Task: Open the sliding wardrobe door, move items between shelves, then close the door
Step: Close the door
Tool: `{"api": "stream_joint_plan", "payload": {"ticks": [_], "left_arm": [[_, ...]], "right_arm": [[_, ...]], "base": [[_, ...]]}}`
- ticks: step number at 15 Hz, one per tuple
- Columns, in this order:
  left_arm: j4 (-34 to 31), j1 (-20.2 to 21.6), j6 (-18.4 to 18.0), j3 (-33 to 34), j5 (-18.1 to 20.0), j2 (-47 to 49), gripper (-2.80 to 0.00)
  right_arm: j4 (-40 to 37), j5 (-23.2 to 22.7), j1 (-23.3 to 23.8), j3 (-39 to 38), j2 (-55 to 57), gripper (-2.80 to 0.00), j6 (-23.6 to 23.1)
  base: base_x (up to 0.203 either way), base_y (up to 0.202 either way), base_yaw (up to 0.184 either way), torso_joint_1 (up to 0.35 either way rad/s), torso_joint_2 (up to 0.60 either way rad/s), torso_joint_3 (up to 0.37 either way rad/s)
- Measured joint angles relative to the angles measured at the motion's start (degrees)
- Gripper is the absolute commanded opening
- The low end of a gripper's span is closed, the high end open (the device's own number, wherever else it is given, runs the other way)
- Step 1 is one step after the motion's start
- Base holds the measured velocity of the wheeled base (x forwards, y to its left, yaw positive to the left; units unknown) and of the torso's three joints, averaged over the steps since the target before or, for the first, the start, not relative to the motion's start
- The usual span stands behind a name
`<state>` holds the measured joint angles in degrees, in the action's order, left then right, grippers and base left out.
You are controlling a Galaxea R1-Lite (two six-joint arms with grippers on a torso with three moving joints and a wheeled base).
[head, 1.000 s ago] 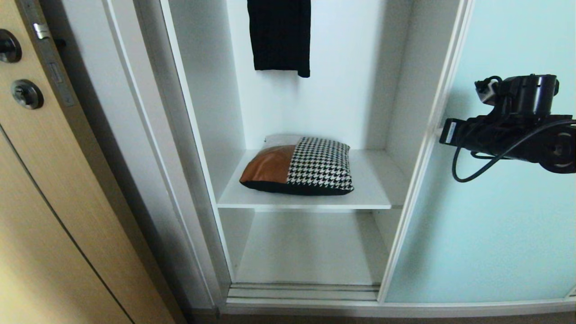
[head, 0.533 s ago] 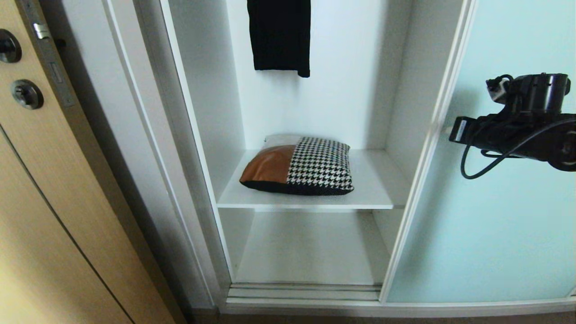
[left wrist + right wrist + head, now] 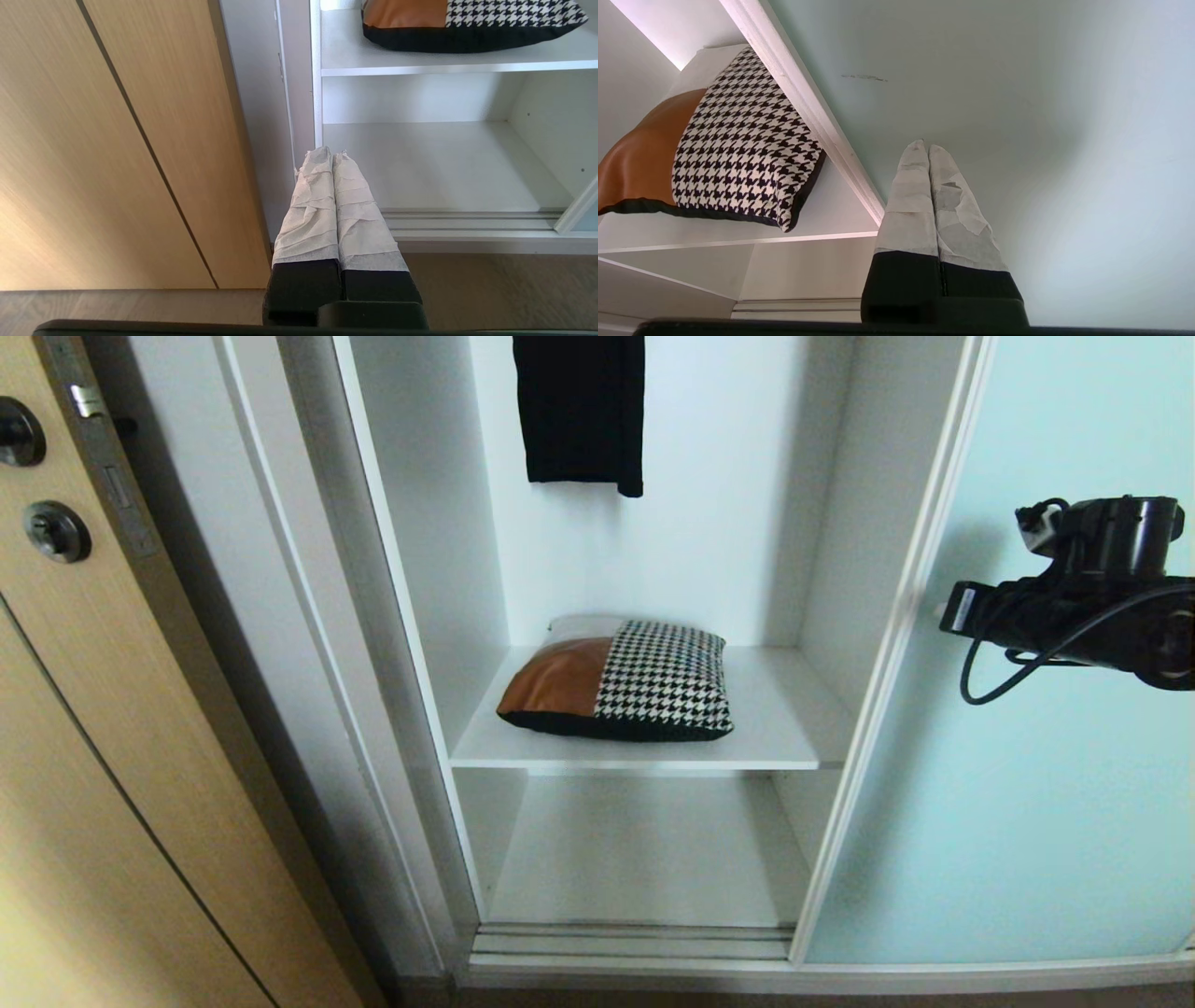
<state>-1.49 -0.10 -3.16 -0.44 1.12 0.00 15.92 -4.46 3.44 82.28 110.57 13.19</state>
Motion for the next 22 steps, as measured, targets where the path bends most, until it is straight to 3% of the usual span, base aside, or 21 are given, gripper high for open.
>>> {"api": "stream_joint_plan", "payload": {"ticks": [7,18,22], "left_arm": [[0.00,0.00,0.00,0.00,0.00,0.00,-2.80],[0.00,0.00,0.00,0.00,0.02,0.00,-2.80],[0.00,0.00,-0.01,0.00,0.02,0.00,-2.80]], "right_arm": [[0.12,0.41,-1.13,0.09,1.58,-2.80,0.03],[0.03,2.56,-11.74,-4.28,-2.06,-2.80,-0.10],[0.04,3.36,-13.66,-6.50,-4.98,-2.80,-0.10]], "base": [[0.000,0.000,0.000,0.000,0.00,0.000],[0.000,0.000,0.000,0.000,0.00,0.000],[0.000,0.000,0.000,0.000,0.00,0.000]]}}
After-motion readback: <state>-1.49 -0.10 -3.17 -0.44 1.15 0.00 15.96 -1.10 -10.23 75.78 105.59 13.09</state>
